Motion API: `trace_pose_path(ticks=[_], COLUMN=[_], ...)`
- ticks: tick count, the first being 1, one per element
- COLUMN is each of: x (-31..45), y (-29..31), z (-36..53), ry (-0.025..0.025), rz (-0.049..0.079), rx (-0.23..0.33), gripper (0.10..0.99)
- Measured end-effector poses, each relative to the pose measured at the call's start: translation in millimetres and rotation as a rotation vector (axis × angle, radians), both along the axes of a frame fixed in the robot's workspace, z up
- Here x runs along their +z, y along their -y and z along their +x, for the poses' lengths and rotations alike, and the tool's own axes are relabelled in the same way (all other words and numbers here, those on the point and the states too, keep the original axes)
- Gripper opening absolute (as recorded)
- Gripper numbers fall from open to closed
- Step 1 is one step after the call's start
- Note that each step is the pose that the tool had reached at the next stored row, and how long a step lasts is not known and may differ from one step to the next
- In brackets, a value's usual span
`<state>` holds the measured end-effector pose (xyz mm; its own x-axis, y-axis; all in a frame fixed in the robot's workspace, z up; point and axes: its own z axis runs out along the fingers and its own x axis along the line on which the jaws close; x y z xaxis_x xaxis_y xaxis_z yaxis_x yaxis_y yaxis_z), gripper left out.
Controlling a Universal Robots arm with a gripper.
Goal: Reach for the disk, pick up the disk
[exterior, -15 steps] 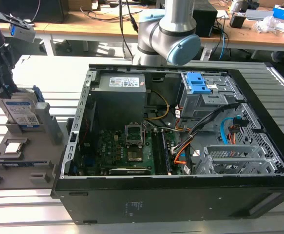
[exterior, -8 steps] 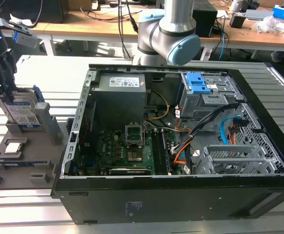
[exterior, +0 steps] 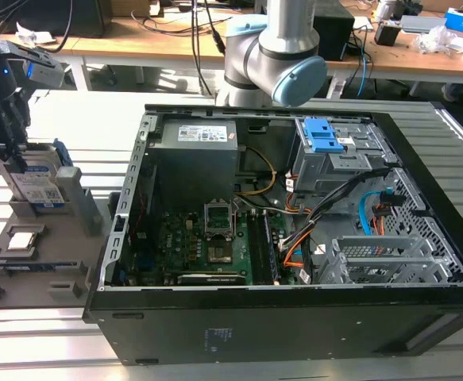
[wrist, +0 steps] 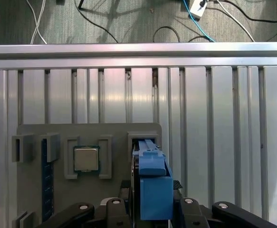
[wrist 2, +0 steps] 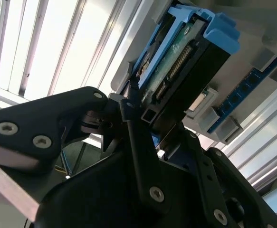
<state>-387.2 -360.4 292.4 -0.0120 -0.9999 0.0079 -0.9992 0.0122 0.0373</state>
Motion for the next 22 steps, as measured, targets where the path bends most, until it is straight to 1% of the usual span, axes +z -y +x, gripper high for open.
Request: trace_pose_path(ticks=[2,6,7,10,11,18,19,20,22], x=[-0.3,-0.3,-0.3,-0.5,-0.5,-0.5,-0.5,-0.5,-0.5], y=[0.0,0.0,0.0,0.0,0.0,0.0,0.0,0.0,0.0], z=[0.0,0.0,-1.2,-8.8,-9.6,-10.2,-10.2,-10.3,-10.4], ry=[0.0196,0.0211,0.0211,0.0211,0.0211,0.0211,0.0211,0.0211,0.0211], rz=[0.0,0.0,0.0,0.0,0.0,0.0,0.0,0.0,0.0], rx=[0.0,0.0,0.0,0.0,0.0,0.0,0.0,0.0,0.0], gripper=[0.427,0.427,0.427,0.427,0.427,0.427,0.408,0.365,0.365])
